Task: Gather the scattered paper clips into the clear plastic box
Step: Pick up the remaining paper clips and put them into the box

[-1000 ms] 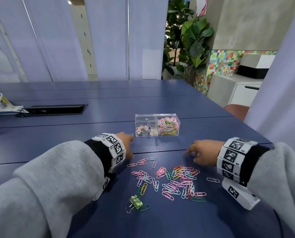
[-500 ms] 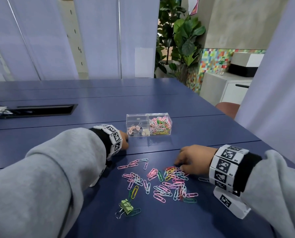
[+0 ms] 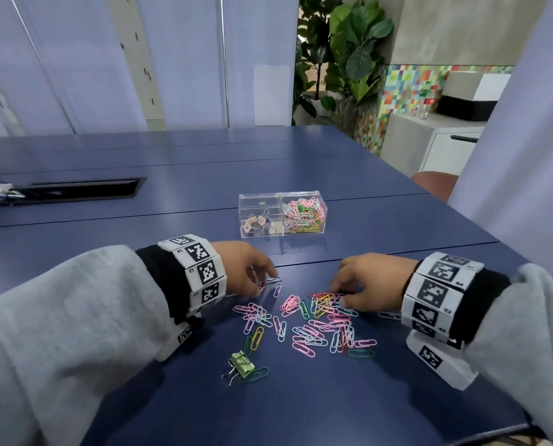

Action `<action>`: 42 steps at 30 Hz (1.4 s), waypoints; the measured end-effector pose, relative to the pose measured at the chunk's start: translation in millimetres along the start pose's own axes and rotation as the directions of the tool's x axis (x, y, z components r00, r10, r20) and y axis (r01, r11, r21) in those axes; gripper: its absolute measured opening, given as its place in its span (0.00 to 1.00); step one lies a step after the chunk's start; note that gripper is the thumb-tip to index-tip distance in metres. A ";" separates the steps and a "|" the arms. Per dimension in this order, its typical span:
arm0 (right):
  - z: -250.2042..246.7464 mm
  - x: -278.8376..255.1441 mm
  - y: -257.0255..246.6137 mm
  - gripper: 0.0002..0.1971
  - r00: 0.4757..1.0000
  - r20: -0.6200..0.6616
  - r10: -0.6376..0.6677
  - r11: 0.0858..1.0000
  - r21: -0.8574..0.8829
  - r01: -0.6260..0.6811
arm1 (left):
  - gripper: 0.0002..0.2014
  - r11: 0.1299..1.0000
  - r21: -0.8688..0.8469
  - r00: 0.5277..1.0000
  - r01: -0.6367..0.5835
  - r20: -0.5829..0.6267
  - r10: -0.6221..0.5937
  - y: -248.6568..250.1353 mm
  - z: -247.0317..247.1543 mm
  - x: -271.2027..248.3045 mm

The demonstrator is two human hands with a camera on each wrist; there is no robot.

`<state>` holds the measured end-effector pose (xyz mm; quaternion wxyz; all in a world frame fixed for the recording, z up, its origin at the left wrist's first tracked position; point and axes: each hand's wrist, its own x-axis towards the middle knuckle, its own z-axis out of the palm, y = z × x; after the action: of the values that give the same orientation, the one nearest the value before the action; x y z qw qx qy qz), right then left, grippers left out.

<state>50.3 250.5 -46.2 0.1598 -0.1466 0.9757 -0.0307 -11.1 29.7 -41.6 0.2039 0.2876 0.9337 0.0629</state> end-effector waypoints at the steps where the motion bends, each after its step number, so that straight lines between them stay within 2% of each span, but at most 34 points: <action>1: 0.5 -0.4 -0.1 0.17 1.000 -0.001 0.001 1.000 0.000 -0.001 | 0.24 1.000 -0.025 1.000 -0.013 -0.001 0.013 1.7 0.8 0.0; 4: 1.2 -0.8 0.9 0.28 1.000 0.024 -0.007 1.000 0.015 0.007 | 0.33 0.998 -0.064 1.000 -0.010 0.008 0.011 7.1 3.5 0.6; 7: 2.5 -1.3 0.8 0.42 0.994 0.087 -0.065 0.997 0.053 0.061 | 0.47 0.996 0.081 0.998 0.048 0.046 -0.052 15.3 7.5 -0.2; 10: 4.8 -2.2 -2.3 0.48 0.983 0.130 -0.129 0.991 -0.011 0.132 | 0.51 0.978 0.203 0.994 0.053 0.079 -0.070 28.2 12.7 -0.2; 13: 4.2 -1.1 -7.0 0.43 0.979 0.120 -0.164 0.984 -0.051 0.171 | 0.49 0.955 0.296 0.997 0.008 0.071 -0.030 42.7 18.1 0.7; 18: 0.7 -1.1 -6.2 0.22 0.979 0.078 -0.186 0.982 -0.017 0.188 | 0.40 0.945 0.316 0.995 -0.087 0.078 0.066 61.1 23.1 2.9; 24: 4.1 0.7 -4.4 0.11 0.984 0.041 -0.172 0.985 -0.003 0.173 | 0.20 0.949 0.255 0.982 -0.187 0.040 0.183 67.5 25.4 5.3; 31: 7.1 -0.6 -4.7 0.07 0.996 0.061 -0.072 0.997 -0.001 0.072 | 0.08 0.947 0.273 0.986 -0.169 0.053 0.161 67.6 21.8 5.2; 37: 8.9 -0.2 -8.9 0.07 0.996 0.087 -0.035 0.997 -0.061 0.040 | 0.10 0.944 0.288 0.987 -0.160 0.031 0.157 66.9 21.8 7.7; 42: 2.6 -2.4 -5.9 0.13 0.998 0.028 -0.056 0.998 0.011 0.056 | 0.16 0.983 0.086 0.983 -0.161 -0.071 0.168 47.8 13.6 8.7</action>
<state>54.9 245.5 -47.3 0.1733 -0.1734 0.9687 -0.0379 12.5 74.2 -45.8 0.1499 0.3690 0.9157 0.0533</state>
